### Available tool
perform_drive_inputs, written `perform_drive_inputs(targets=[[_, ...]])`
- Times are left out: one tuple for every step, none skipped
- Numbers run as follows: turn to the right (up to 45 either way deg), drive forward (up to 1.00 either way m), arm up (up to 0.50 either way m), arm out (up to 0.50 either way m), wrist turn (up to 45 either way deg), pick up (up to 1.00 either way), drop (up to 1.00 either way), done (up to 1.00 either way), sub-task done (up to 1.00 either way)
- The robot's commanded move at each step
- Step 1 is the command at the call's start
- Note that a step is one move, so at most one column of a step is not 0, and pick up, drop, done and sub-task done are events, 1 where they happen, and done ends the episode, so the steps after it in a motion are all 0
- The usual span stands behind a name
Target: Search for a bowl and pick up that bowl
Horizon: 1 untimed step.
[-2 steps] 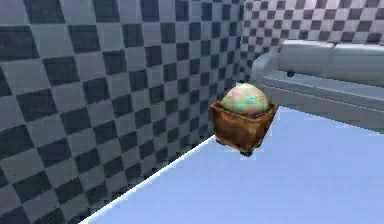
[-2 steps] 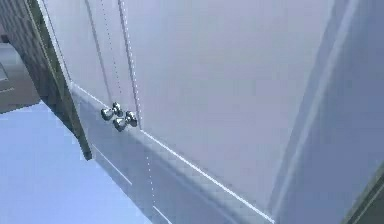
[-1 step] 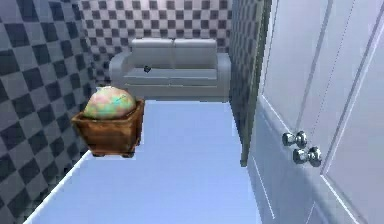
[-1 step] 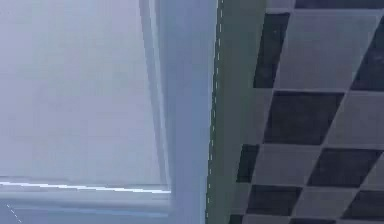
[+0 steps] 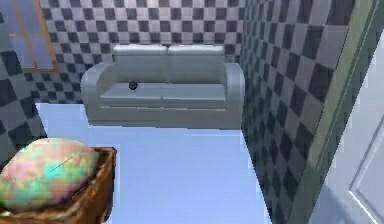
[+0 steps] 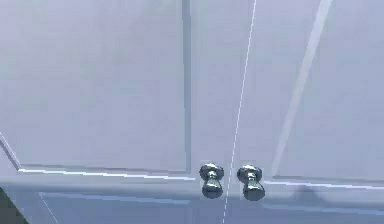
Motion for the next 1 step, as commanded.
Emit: perform_drive_inputs(targets=[[3.0, 0.0, 0.0, 0.0, 0.0, 0.0, 0.0, 0.0, 0.0]])
